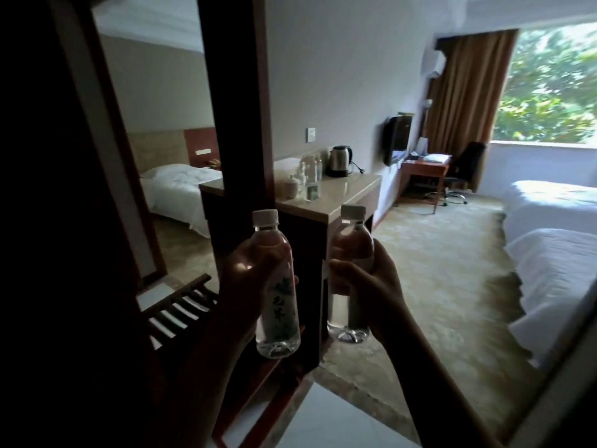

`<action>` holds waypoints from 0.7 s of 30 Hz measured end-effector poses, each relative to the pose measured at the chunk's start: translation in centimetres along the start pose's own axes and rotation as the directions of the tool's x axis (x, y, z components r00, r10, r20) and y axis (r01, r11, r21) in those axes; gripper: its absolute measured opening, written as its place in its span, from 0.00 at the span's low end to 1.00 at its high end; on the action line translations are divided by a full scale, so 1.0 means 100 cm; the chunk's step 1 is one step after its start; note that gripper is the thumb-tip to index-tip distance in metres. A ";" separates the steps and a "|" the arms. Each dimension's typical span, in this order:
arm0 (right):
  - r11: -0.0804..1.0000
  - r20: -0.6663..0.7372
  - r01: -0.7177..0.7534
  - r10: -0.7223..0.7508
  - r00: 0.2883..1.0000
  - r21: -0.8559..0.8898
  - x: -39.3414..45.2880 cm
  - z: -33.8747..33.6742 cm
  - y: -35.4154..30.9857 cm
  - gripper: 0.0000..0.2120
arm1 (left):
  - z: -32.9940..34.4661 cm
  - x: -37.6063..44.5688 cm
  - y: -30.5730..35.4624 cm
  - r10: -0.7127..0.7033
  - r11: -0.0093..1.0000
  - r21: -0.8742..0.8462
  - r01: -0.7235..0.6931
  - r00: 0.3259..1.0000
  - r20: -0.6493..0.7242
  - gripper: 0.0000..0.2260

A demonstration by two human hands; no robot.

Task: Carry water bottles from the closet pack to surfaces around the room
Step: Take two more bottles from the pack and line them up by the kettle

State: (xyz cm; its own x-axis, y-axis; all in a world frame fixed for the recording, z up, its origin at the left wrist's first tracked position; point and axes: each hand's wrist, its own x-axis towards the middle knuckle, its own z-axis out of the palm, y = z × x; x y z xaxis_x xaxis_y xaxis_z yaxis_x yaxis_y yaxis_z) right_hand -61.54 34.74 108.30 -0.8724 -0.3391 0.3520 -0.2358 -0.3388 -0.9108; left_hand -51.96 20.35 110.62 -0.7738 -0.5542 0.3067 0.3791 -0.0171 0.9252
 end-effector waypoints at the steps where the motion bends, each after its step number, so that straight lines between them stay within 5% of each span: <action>1: 1.000 -0.025 0.003 -0.003 1.000 -0.007 0.008 -0.021 -0.002 0.26 | 0.021 0.008 -0.007 -0.008 1.000 -0.001 0.008 0.999 0.033 0.09; 12: 0.996 -0.272 0.030 -0.052 0.961 -0.084 0.132 -0.171 0.032 0.20 | 0.170 0.144 -0.103 -0.022 0.992 -0.116 0.052 0.967 0.252 0.13; 21: 0.973 -0.423 0.006 -0.105 0.900 -0.229 0.290 -0.221 0.080 0.31 | 0.256 0.318 -0.187 -0.029 0.980 -0.169 0.104 0.919 0.394 0.11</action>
State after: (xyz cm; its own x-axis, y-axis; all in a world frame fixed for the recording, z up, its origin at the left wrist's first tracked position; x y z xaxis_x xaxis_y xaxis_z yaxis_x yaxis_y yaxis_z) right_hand -98.23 41.63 106.47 -0.9416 0.1016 0.3210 -0.3325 -0.1306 -0.9340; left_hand -96.64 24.33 108.83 -0.9218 -0.1807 0.3429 0.3773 -0.2153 0.9007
